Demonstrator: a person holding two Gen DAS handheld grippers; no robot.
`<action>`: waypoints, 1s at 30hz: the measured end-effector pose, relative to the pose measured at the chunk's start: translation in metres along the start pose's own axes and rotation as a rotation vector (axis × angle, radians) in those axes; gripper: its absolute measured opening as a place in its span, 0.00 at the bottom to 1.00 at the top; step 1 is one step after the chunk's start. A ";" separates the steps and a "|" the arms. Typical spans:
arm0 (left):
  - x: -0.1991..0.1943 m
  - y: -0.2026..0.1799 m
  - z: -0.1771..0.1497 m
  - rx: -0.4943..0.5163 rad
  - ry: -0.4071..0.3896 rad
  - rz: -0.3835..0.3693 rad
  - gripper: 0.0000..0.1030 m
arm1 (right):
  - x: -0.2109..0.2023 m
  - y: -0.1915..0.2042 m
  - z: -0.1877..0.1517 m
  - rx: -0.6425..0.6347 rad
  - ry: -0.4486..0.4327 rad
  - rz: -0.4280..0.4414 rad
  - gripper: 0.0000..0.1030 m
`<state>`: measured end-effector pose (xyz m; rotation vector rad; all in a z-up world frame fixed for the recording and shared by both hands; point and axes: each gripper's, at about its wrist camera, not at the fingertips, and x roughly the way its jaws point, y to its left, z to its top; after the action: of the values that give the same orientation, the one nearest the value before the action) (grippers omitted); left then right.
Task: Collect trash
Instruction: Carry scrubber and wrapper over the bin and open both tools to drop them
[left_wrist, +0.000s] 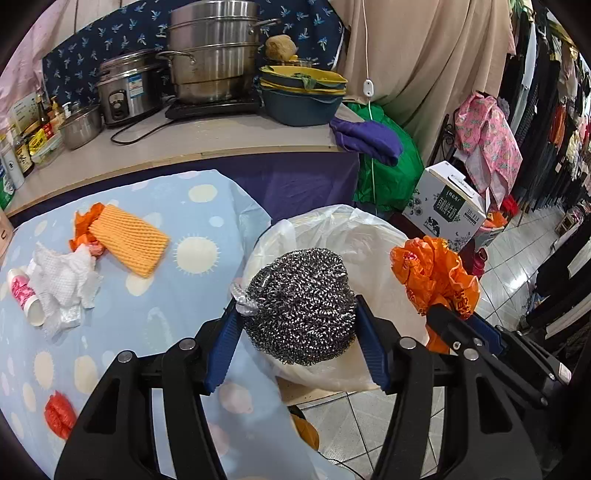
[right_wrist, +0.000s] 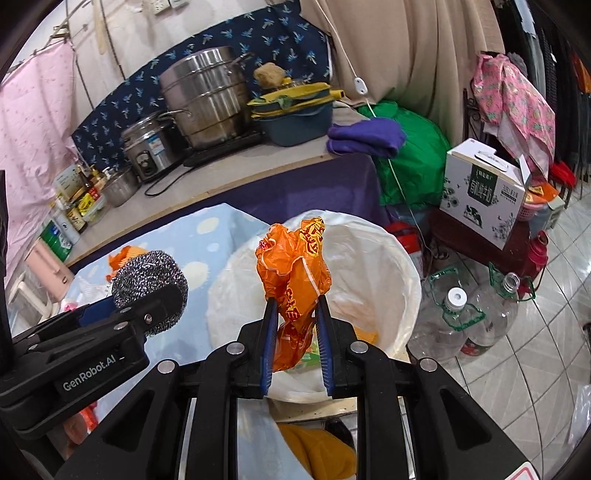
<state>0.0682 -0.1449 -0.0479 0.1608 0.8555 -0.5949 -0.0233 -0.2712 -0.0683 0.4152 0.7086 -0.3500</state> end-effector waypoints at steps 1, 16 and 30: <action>0.005 -0.003 0.001 0.005 0.005 0.003 0.55 | 0.004 -0.003 0.001 0.003 0.005 -0.003 0.19; 0.050 -0.014 0.014 -0.008 0.057 0.010 0.57 | 0.030 -0.025 0.016 0.042 0.004 -0.053 0.31; 0.031 -0.005 0.026 -0.013 0.001 0.032 0.65 | 0.014 -0.015 0.028 0.035 -0.052 -0.054 0.41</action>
<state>0.0982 -0.1717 -0.0534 0.1627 0.8561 -0.5587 -0.0052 -0.3000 -0.0623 0.4189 0.6645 -0.4236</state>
